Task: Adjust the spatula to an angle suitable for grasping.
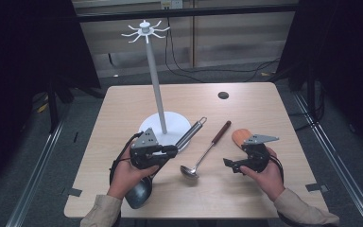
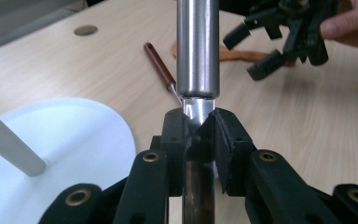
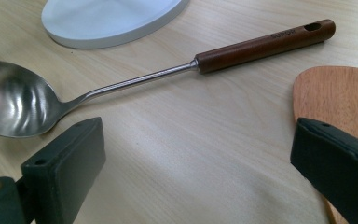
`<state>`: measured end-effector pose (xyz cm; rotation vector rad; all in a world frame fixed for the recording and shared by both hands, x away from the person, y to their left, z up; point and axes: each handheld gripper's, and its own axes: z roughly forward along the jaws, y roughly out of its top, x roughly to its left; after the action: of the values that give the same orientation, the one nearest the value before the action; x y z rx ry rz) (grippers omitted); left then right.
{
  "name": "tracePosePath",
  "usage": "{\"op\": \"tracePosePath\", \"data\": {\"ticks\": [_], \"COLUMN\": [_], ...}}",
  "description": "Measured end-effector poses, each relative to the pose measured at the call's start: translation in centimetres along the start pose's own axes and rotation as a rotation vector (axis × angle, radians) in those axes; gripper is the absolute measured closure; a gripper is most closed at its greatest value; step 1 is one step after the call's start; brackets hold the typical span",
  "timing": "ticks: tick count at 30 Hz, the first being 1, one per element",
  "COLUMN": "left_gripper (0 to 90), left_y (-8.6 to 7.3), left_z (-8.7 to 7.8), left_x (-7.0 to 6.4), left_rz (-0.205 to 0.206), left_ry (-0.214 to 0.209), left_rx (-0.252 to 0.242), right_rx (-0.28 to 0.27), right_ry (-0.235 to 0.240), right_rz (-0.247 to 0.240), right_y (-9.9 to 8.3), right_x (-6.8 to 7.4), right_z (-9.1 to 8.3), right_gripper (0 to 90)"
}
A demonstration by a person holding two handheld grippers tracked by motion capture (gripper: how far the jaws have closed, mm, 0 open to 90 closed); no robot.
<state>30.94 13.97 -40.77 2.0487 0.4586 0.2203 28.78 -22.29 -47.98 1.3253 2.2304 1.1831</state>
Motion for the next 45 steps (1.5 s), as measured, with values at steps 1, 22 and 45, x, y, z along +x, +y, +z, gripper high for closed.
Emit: {"op": "tracePosePath", "data": {"ticks": [1, 22, 45], "left_gripper": [75.4, 75.6, 75.8], "left_y": [0.2, 0.8, 2.1], "left_z": [-0.1, -3.2, -4.8], "left_x": [0.0, 0.4, -0.2], "left_rz": [0.001, -0.080, -0.111], "left_ry": [0.013, 0.299, 0.419], "left_rx": [-0.020, -0.240, -0.384], "right_rx": [0.001, 0.006, 0.008], "right_ry": [-0.002, 0.013, 0.020], "right_rz": [0.000, -0.011, -0.025], "right_y": [0.0, 0.1, 0.1], "right_x": [0.0, 0.3, 0.5], "right_z": [0.0, 0.2, 0.3], "right_gripper": [2.7, 2.4, 2.5]}}
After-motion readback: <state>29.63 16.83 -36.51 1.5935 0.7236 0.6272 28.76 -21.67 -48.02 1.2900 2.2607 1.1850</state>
